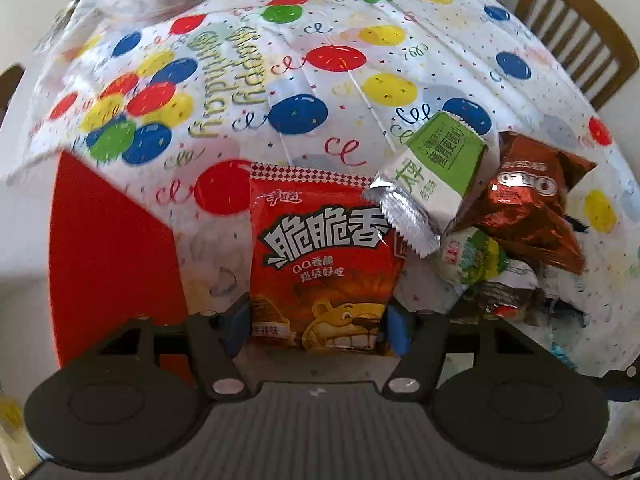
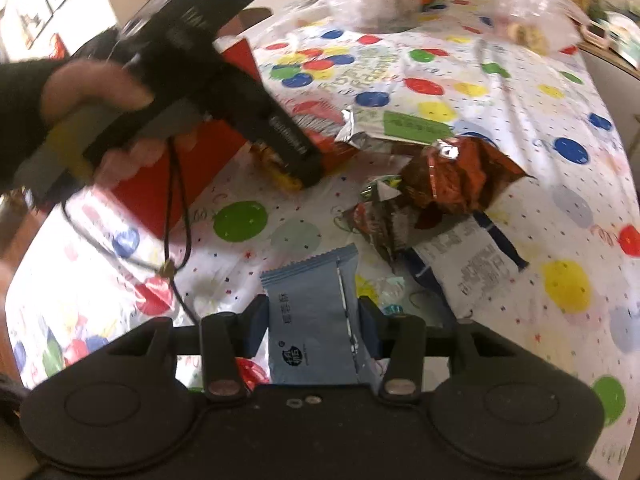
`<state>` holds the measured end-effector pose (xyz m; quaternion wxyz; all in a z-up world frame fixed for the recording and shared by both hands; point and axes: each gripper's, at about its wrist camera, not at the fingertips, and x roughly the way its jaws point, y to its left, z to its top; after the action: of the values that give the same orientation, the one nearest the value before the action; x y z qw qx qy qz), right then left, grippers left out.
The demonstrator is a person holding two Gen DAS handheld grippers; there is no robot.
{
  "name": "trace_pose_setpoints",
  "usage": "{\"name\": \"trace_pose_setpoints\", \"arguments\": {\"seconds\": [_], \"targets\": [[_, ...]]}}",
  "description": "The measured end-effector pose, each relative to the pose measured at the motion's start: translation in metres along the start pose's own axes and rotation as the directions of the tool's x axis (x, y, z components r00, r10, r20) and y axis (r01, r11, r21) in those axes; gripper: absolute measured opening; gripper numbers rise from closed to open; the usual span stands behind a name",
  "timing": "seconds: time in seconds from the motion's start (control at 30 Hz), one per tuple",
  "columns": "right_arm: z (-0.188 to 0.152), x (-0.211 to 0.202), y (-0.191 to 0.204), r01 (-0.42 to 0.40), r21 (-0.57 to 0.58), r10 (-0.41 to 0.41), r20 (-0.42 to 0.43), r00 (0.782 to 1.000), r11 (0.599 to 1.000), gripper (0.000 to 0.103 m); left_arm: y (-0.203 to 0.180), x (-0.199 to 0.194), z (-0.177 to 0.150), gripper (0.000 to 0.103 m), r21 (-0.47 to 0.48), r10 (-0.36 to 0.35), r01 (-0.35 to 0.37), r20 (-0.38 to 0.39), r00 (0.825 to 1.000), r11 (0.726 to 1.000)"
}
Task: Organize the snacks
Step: 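Grasp the red crunchy-snack bag with the left tool while the right tool grasps the blue packet, then carry the red bag and blue packet over the open box with both tools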
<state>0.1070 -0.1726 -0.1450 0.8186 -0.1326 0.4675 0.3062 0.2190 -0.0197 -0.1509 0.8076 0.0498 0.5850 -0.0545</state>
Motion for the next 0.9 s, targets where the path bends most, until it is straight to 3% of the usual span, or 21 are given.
{"name": "trace_pose_setpoints", "arguments": {"seconds": [0.5,0.9], "targets": [[0.000,-0.050,0.019,0.048,0.164,-0.064,0.096,0.993,0.985,0.046,-0.007,-0.075,-0.065,0.065,-0.029,-0.129,0.132,0.098,0.987,0.991],[0.035,-0.069,0.060,0.059,0.179,-0.090,0.168,0.982,0.982,0.046,0.035,-0.142,-0.095,0.065,-0.092,-0.116,0.138,0.213,0.970,0.986]]}}
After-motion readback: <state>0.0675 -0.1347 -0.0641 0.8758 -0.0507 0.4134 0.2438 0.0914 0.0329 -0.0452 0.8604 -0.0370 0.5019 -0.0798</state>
